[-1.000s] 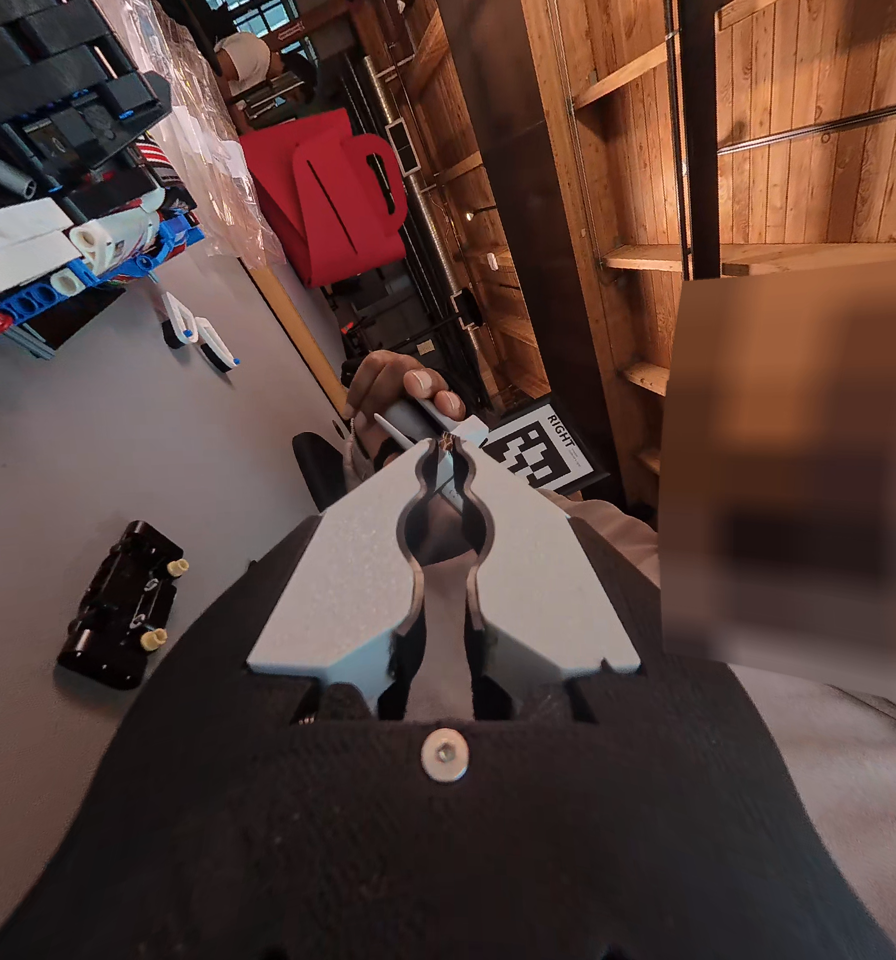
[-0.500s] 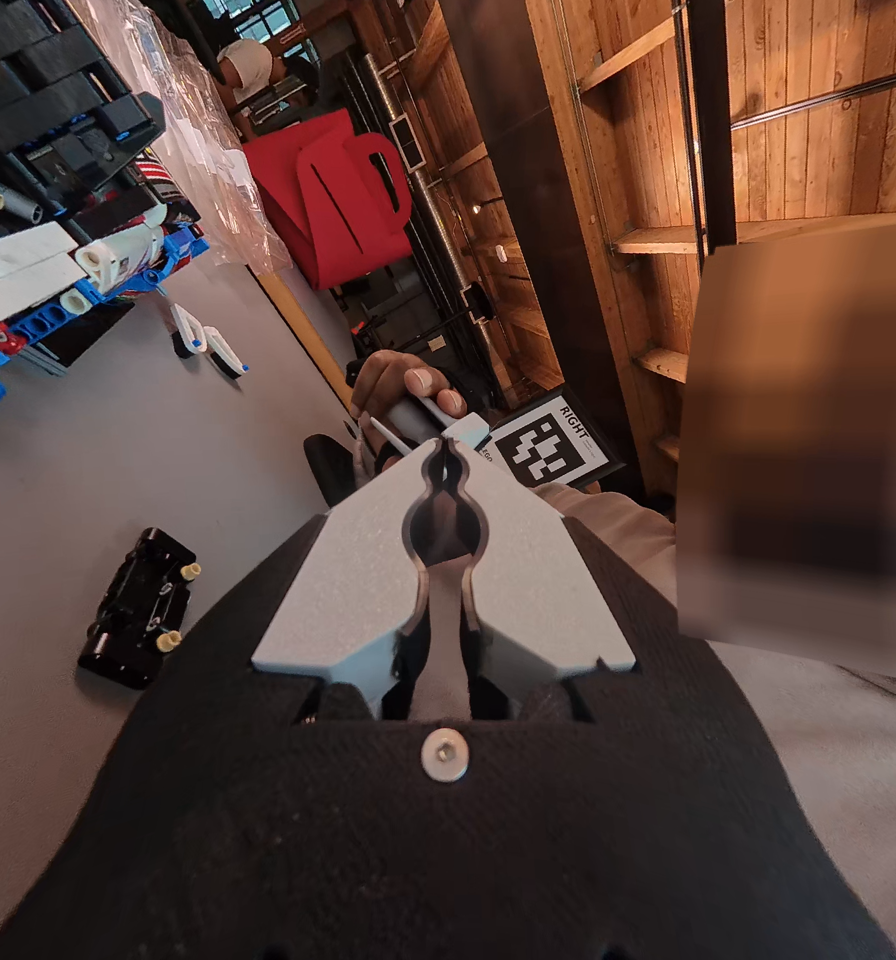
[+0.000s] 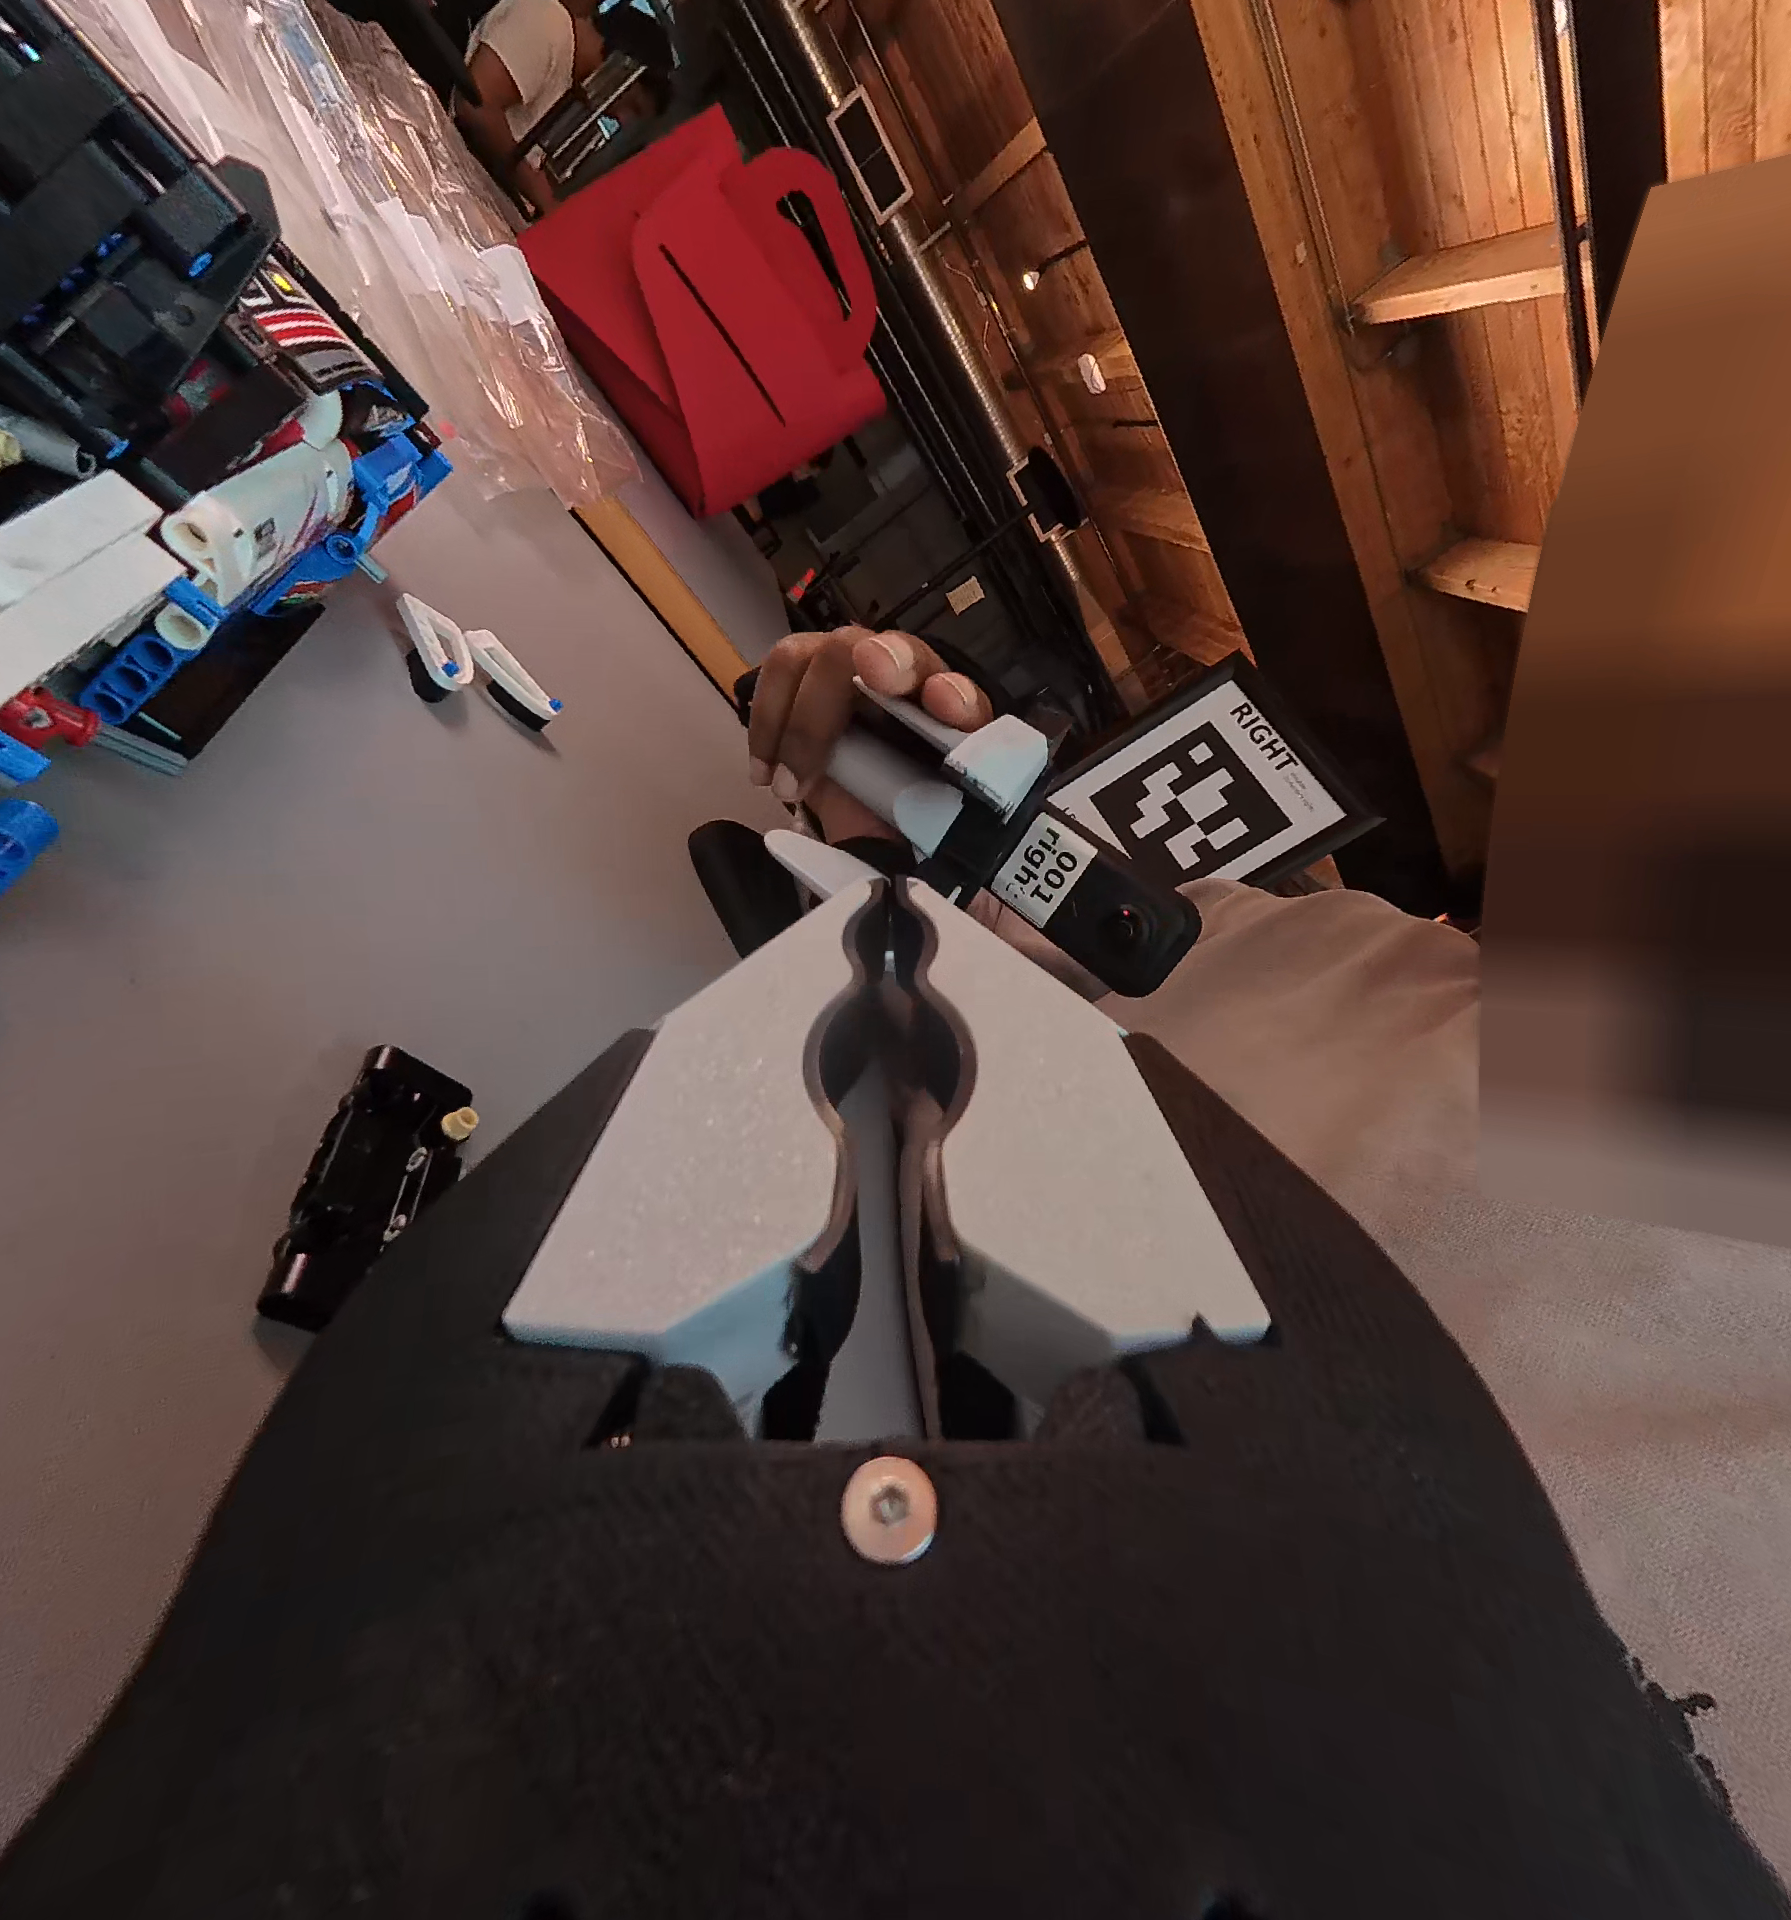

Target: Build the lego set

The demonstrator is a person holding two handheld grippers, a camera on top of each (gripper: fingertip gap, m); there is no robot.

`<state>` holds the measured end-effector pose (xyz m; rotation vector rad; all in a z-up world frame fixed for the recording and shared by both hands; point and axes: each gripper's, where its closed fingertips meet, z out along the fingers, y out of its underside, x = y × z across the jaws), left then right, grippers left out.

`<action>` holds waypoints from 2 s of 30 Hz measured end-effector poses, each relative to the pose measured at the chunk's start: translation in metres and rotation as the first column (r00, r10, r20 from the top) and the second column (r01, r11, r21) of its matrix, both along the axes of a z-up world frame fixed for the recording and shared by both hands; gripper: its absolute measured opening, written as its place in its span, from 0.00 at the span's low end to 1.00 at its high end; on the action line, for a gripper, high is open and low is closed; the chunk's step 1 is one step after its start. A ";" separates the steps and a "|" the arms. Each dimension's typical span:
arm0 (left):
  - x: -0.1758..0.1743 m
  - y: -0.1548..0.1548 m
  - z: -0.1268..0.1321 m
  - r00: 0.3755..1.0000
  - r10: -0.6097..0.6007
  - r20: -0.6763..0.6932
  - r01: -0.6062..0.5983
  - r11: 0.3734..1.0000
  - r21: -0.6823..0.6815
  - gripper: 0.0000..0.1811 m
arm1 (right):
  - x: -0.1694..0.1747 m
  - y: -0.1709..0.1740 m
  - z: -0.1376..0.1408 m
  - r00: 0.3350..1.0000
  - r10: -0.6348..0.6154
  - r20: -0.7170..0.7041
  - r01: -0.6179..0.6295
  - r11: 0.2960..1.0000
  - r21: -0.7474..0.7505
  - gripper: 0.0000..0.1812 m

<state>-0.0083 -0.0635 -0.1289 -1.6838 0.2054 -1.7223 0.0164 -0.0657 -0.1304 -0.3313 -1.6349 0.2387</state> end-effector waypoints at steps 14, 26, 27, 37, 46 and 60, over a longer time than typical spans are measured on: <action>-0.010 0.001 0.013 0.999 0.029 0.039 -0.032 0.997 0.070 0.00 | 0.003 0.010 0.006 0.993 0.107 0.040 -0.047 0.702 -0.711 0.24; -0.014 -0.004 0.043 0.969 0.239 -0.058 -0.191 0.879 0.436 0.00 | -0.007 0.011 0.024 0.952 0.263 -0.159 -0.073 -0.310 -0.948 0.08; -0.014 -0.003 0.043 0.968 0.243 -0.062 -0.192 0.878 0.438 0.00 | -0.008 0.009 0.024 0.950 0.266 -0.161 -0.073 -0.312 -0.947 0.07; -0.012 -0.003 0.039 0.965 0.246 -0.091 -0.183 0.879 0.440 0.00 | -0.010 0.008 0.024 0.955 0.250 -0.161 -0.086 -0.286 -0.954 0.00; -0.014 -0.005 0.040 0.962 0.243 -0.122 -0.162 0.873 0.460 0.12 | -0.001 0.019 0.036 0.944 0.250 -0.215 -0.120 -0.347 -0.930 0.00; -0.001 -0.016 -0.045 0.709 0.189 -0.680 0.177 0.885 0.431 0.14 | 0.009 0.027 0.021 0.949 0.310 -0.049 0.070 -0.359 -0.931 0.00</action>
